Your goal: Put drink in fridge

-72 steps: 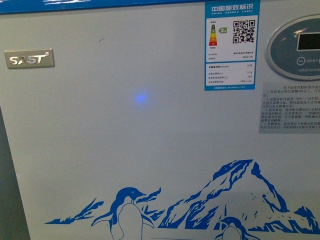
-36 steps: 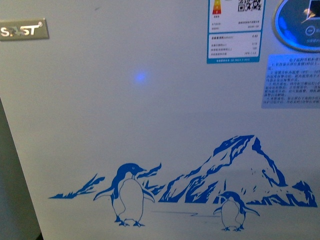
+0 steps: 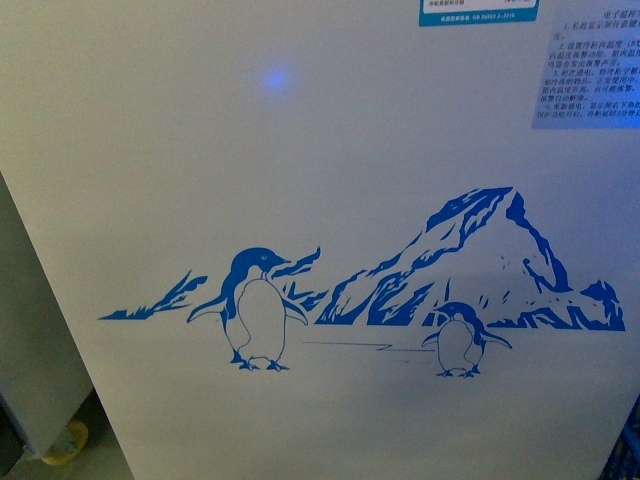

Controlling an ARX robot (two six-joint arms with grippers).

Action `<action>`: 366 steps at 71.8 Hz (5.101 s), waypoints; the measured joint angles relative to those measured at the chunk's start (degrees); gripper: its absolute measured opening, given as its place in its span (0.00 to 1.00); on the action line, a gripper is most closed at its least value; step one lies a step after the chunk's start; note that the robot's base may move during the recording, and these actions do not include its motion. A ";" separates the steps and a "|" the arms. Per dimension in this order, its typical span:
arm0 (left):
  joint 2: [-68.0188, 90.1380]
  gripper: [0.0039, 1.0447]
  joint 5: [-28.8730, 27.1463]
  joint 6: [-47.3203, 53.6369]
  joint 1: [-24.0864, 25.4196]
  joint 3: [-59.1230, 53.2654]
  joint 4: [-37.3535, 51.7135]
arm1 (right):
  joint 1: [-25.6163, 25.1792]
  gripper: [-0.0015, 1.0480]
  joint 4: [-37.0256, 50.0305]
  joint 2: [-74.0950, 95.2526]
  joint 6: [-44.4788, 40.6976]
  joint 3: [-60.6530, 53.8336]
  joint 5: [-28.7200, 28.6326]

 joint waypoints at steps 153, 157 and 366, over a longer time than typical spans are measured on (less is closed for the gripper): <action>0.00 0.92 0.02 0.00 0.00 0.00 0.00 | 10.75 0.38 1.95 0.11 2.84 10.60 2.71; 0.00 0.92 0.00 0.00 0.00 0.00 0.00 | 10.08 0.38 1.99 -6.58 2.36 6.56 1.84; 0.00 0.92 0.02 0.00 0.00 0.00 0.00 | 39.98 0.38 -18.36 -113.98 5.49 -20.20 28.57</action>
